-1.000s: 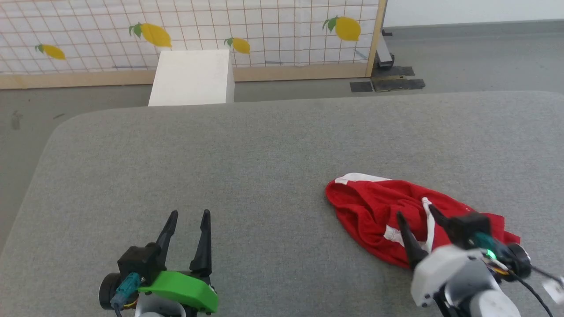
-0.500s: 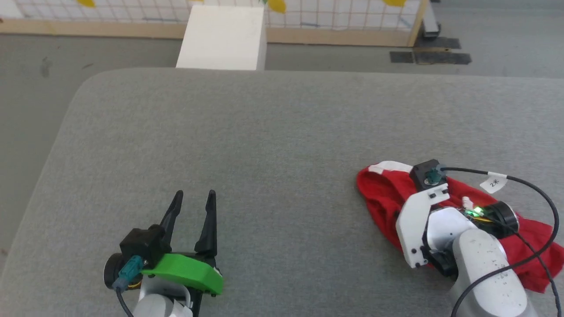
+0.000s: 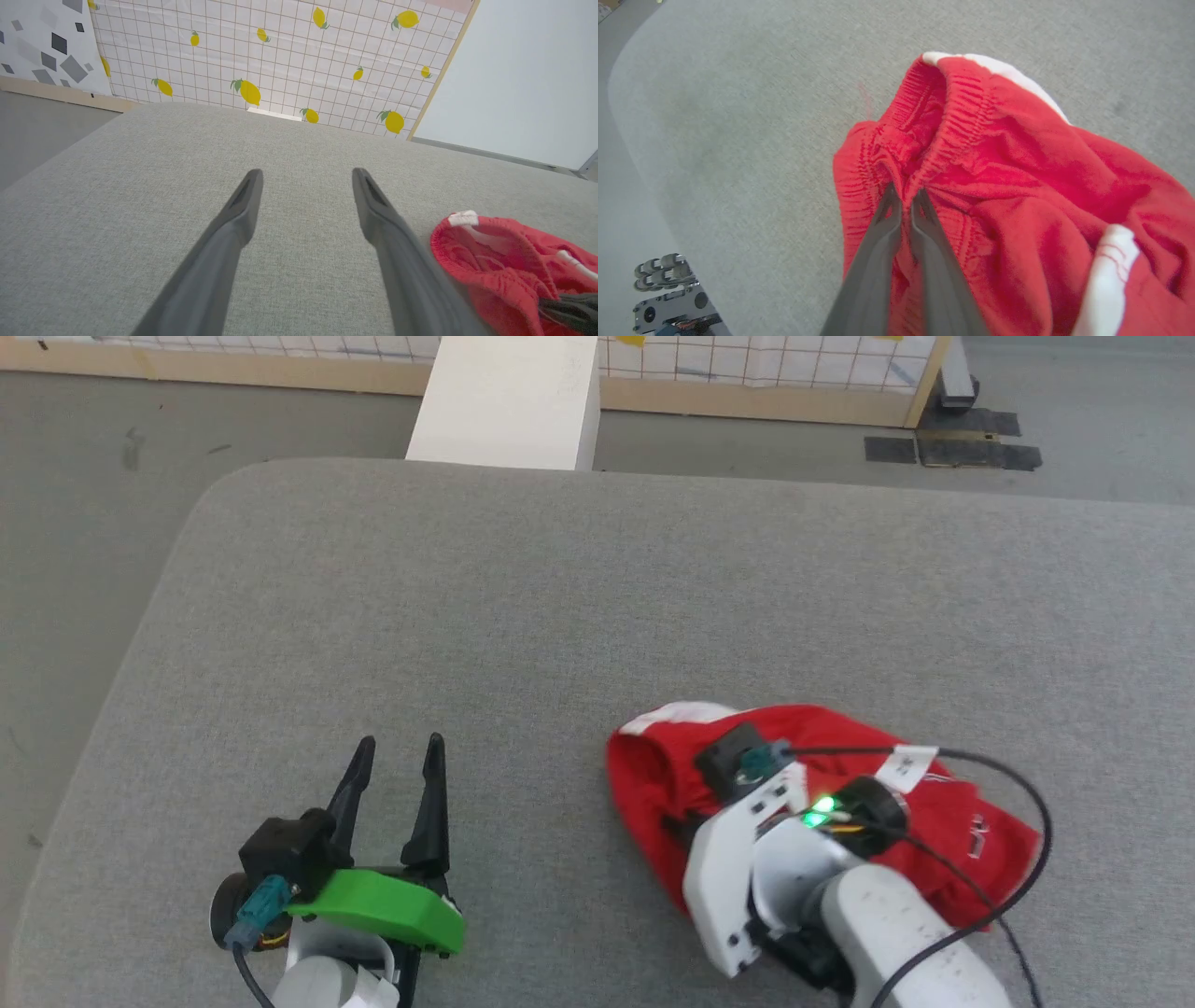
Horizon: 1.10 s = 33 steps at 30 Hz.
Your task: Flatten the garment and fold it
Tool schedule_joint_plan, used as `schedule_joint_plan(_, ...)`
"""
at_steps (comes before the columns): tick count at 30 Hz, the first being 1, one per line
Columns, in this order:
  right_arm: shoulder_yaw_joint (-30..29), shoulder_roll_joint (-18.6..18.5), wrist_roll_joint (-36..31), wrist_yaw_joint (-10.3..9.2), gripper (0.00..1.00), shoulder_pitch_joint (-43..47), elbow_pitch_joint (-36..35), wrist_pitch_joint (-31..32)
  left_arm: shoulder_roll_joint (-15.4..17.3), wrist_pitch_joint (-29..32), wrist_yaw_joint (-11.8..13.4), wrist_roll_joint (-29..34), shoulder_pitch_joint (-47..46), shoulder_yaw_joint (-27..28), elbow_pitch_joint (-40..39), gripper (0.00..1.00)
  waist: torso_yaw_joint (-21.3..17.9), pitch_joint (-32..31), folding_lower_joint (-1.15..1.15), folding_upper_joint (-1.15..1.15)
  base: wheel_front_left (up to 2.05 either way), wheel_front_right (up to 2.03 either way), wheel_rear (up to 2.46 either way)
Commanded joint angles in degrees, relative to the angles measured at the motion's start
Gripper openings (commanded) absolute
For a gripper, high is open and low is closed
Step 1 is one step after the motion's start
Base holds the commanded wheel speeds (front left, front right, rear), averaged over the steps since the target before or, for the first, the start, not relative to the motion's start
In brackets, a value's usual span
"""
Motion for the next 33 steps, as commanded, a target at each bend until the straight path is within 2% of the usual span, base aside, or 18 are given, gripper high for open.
schedule_joint_plan(1,1.9,0.07,1.41,-0.06,0.63,-0.65,-0.49,-1.49,-0.12,-0.23,0.15,0.41,-0.41,0.15,-0.04,1.0,-0.47,-0.61,0.0,0.0,0.0,0.0,0.0)
schedule_joint_plan(2,2.7,0.07,2.04,-0.06,1.0,-0.65,-0.55,-2.37,-0.12,-0.23,0.13,0.47,-0.28,0.15,-0.03,1.0,-0.59,-0.83,0.0,0.0,0.0,0.0,0.0)
schedule_joint_plan(5,3.43,0.07,2.75,-0.06,1.0,-0.35,-1.06,-5.94,-0.12,-0.23,0.06,0.7,0.35,0.3,0.12,1.0,-1.04,-1.89,0.0,0.0,0.0,0.0,0.0)
schedule_joint_plan(9,-0.41,0.07,1.98,-0.06,1.0,1.98,-4.31,-12.02,-0.12,-0.23,-0.06,1.02,1.45,0.76,0.28,1.0,-1.7,-3.51,0.0,0.0,0.0,0.0,0.0)
schedule_joint_plan(13,-7.52,0.07,-1.67,-0.06,1.0,6.41,-9.9,-20.31,-0.12,-0.23,-0.17,1.19,2.61,1.03,0.12,1.0,-2.51,-5.16,0.0,0.0,0.0,0.0,0.0)
schedule_joint_plan(20,-24.3,0.07,-5.57,-0.06,1.0,18.18,-16.28,-31.75,-0.12,-0.23,-0.46,1.09,4.29,0.62,-0.03,1.0,-4.61,-7.59,0.0,0.0,0.0,0.0,0.0)
schedule_joint_plan(25,-31.13,0.07,-5.75,-0.06,1.0,24.01,-15.06,-35.31,-0.12,-0.23,-0.76,0.61,4.58,-0.85,0.19,1.0,-6.44,-8.55,0.0,0.0,0.0,0.0,0.0)
schedule_joint_plan(33,-32.53,0.07,-6.1,-0.06,1.0,25.71,-14.39,-36.26,-0.12,0.94,-1.05,-1.75,2.41,-6.42,2.74,1.0,-9.15,-8.49,0.0,0.0,0.0,0.0,0.0)
